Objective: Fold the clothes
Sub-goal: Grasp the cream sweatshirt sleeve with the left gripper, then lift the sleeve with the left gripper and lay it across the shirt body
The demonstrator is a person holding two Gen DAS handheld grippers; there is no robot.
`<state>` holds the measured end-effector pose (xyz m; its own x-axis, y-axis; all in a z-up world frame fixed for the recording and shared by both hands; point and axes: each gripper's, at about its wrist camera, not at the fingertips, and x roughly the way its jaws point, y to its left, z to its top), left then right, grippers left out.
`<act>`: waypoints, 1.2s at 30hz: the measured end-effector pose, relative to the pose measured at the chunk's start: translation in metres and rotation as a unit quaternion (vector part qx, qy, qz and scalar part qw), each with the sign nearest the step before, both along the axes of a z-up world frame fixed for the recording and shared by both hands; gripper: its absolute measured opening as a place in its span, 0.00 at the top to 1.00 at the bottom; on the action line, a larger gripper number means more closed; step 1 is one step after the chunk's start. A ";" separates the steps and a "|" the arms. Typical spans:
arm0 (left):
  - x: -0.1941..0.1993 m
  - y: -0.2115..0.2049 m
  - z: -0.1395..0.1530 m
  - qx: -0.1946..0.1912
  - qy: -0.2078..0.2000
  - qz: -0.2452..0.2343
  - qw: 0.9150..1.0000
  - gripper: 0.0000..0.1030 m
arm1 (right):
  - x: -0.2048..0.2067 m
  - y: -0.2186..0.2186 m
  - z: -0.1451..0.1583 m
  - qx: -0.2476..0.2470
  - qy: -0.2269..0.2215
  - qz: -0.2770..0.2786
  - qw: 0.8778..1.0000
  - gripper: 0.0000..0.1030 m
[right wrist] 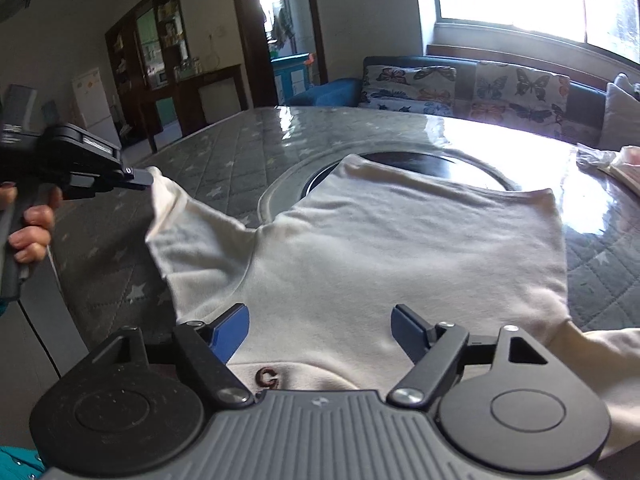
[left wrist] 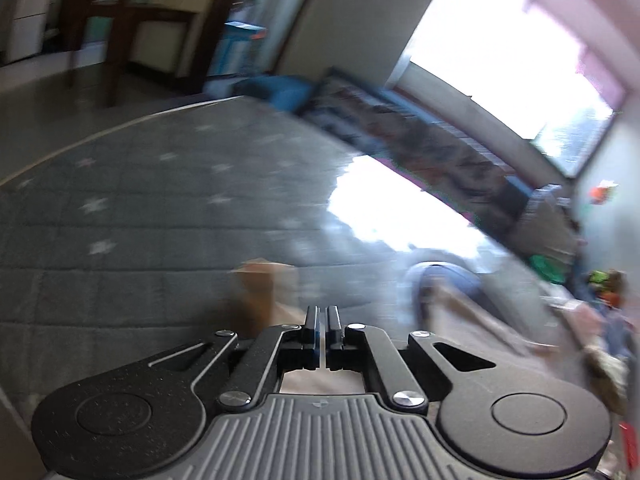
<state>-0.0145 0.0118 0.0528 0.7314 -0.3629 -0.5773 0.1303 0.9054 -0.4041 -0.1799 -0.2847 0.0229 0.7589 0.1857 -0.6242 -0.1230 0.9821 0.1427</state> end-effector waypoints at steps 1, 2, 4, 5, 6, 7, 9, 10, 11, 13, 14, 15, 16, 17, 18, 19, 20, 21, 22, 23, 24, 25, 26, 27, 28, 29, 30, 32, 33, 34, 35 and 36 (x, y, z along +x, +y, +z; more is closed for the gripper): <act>-0.003 -0.010 0.006 -0.004 -0.011 -0.019 1.000 0.98 | -0.001 -0.002 0.002 0.000 -0.003 -0.003 1.000 0.23; -0.007 -0.018 0.011 -0.005 -0.022 -0.035 0.999 0.98 | -0.001 -0.003 0.003 0.000 -0.004 -0.006 1.000 0.23; -0.012 -0.031 0.019 -0.008 -0.040 -0.065 0.997 0.98 | -0.002 -0.010 0.005 0.005 -0.006 -0.014 1.000 0.23; -0.010 -0.036 0.020 -0.003 -0.042 -0.077 0.996 0.98 | -0.003 -0.011 0.005 0.007 -0.005 -0.016 1.000 0.23; -0.012 -0.038 0.018 0.007 -0.042 -0.078 0.996 0.98 | -0.003 -0.012 0.006 0.007 -0.005 -0.017 1.000 0.23; -0.014 -0.039 0.016 0.018 -0.042 -0.078 0.996 0.98 | -0.005 -0.012 0.007 0.006 -0.007 -0.017 1.000 0.23; -0.014 -0.036 0.008 0.039 -0.035 -0.054 0.997 0.93 | -0.007 -0.012 0.007 0.007 -0.008 -0.013 1.000 0.23; -0.011 -0.032 0.003 0.049 -0.028 -0.038 0.998 0.90 | -0.008 -0.012 0.007 0.008 -0.007 -0.009 1.000 0.22; -0.009 -0.029 -0.001 0.056 -0.024 -0.017 0.998 0.81 | -0.007 -0.012 0.007 0.008 -0.006 -0.007 1.000 0.22; -0.010 -0.021 -0.010 0.077 -0.021 0.015 0.997 0.68 | -0.006 -0.009 0.004 0.007 -0.002 -0.003 1.000 0.22; -0.008 -0.017 -0.016 0.090 -0.019 0.030 0.995 0.62 | -0.006 -0.008 0.004 0.007 -0.002 -0.001 1.000 0.22; -0.005 -0.014 -0.021 0.100 -0.016 0.042 0.994 0.58 | -0.005 -0.006 0.003 0.007 -0.002 0.000 1.000 0.22; -0.003 -0.009 -0.026 0.110 -0.014 0.055 0.992 0.55 | -0.004 -0.005 0.003 0.008 -0.002 0.002 1.000 0.22; -0.001 -0.005 -0.031 0.120 -0.012 0.068 0.990 0.51 | -0.003 -0.004 0.003 0.008 -0.002 0.004 1.000 0.22; 0.005 -0.001 -0.035 0.126 -0.008 0.079 0.989 0.48 | -0.002 -0.002 0.003 0.008 -0.001 0.005 1.000 0.22; 0.009 0.003 -0.041 0.125 -0.004 0.086 0.988 0.48 | -0.001 0.000 0.003 0.007 -0.001 0.006 1.000 0.22; 0.013 0.006 -0.046 0.125 0.002 0.092 0.988 0.48 | 0.000 0.001 0.002 0.006 0.000 0.007 1.000 0.22; 0.016 0.008 -0.050 0.127 0.009 0.102 0.987 0.48 | 0.000 0.002 0.002 0.006 0.002 0.008 1.000 0.22; 0.019 0.011 -0.053 0.124 0.011 0.105 0.987 0.48 | 0.001 0.004 0.001 0.003 0.004 0.010 1.000 0.22; 0.021 0.014 -0.054 0.124 0.012 0.107 0.986 0.48 | 0.001 0.005 0.000 0.001 0.005 0.011 1.000 0.22; 0.023 0.017 -0.055 0.125 0.012 0.109 0.986 0.48 | 0.001 0.005 0.000 -0.001 0.006 0.012 1.000 0.22; 0.026 0.017 -0.058 0.128 0.013 0.109 0.986 0.48 | 0.002 0.006 -0.001 -0.003 0.008 0.012 1.000 0.22; 0.028 0.017 -0.060 0.126 0.015 0.109 0.986 0.49 | 0.003 0.007 -0.001 -0.003 0.008 0.012 1.000 0.22; 0.031 0.018 -0.063 0.124 0.019 0.108 0.986 0.50 | 0.003 0.007 -0.001 -0.004 0.009 0.011 1.000 0.22; 0.033 0.018 -0.066 0.120 0.023 0.106 0.987 0.53 | 0.004 0.007 -0.001 -0.004 0.009 0.010 1.000 0.22; 0.036 0.017 -0.068 0.118 0.027 0.102 0.987 0.61 | 0.004 0.008 0.000 -0.004 0.008 0.009 1.000 0.22; 0.036 0.016 -0.070 0.123 0.024 0.103 0.987 0.68 | 0.004 0.008 0.000 -0.004 0.008 0.009 1.000 0.22; 0.036 0.015 -0.073 0.131 0.020 0.106 0.986 0.79 | 0.004 0.009 0.001 -0.005 0.008 0.008 1.000 0.22; 0.037 0.016 -0.073 0.129 0.019 0.107 0.986 0.88 | 0.004 0.010 0.001 -0.006 0.007 0.008 1.000 0.22; 0.037 0.017 -0.074 0.123 0.021 0.108 0.986 0.90 | 0.005 0.010 0.000 -0.006 0.008 0.008 1.000 0.22; 0.038 0.020 -0.073 0.113 0.023 0.109 0.987 0.92 | 0.005 0.009 0.000 -0.006 0.007 0.008 1.000 0.22; 0.038 0.023 -0.070 0.103 0.024 0.110 0.988 0.94 | 0.004 0.009 0.000 -0.005 0.007 0.007 1.000 0.22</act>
<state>0.0240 0.0347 -0.0169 0.7493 -0.0695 -0.6586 -0.0928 0.9736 -0.2084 -0.1755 -0.2753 0.0231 0.7468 0.1900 -0.6373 -0.1355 0.9817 0.1338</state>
